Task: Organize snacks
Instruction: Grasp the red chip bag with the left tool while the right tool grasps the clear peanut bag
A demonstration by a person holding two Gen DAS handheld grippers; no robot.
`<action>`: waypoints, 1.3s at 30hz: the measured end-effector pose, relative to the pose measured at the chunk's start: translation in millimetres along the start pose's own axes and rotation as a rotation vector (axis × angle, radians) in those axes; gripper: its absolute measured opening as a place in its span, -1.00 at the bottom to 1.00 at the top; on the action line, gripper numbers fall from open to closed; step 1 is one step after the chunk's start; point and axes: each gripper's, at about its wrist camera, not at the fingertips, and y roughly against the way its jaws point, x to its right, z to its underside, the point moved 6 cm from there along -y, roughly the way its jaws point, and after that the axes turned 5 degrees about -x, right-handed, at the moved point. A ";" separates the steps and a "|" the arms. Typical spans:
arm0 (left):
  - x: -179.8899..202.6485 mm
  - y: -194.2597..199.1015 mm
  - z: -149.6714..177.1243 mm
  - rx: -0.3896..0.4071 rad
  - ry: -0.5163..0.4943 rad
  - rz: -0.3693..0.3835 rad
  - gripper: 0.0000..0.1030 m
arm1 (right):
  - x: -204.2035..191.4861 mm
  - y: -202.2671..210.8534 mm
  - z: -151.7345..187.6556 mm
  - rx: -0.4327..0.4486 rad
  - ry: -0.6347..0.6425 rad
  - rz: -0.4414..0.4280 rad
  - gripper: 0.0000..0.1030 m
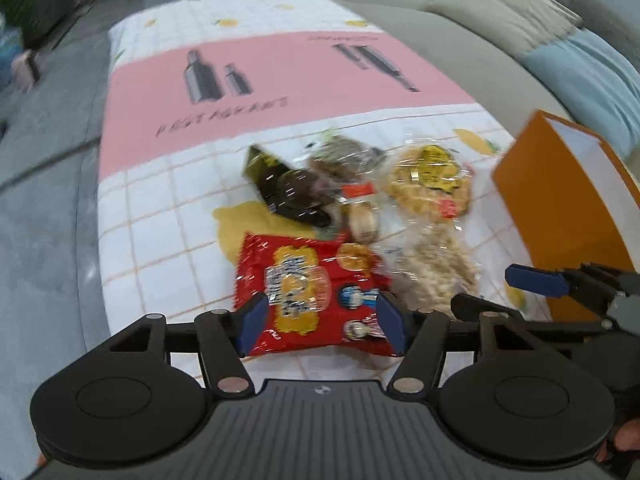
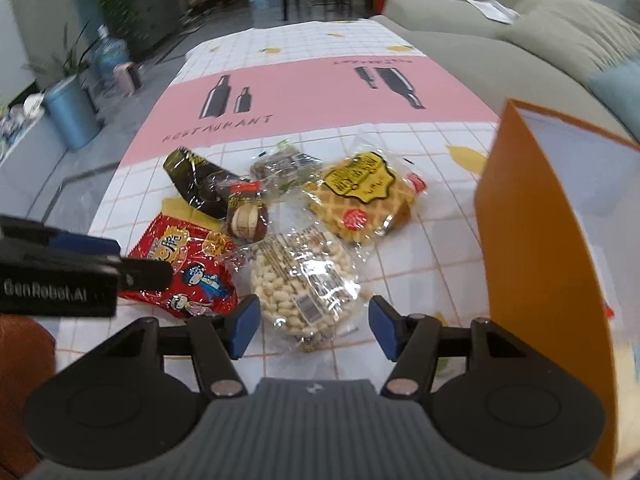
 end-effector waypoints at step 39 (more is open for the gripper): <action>-2.0 -11.8 -3.2 -0.014 0.092 0.090 -0.46 | -41.0 -21.4 1.1 0.008 0.287 0.058 -0.22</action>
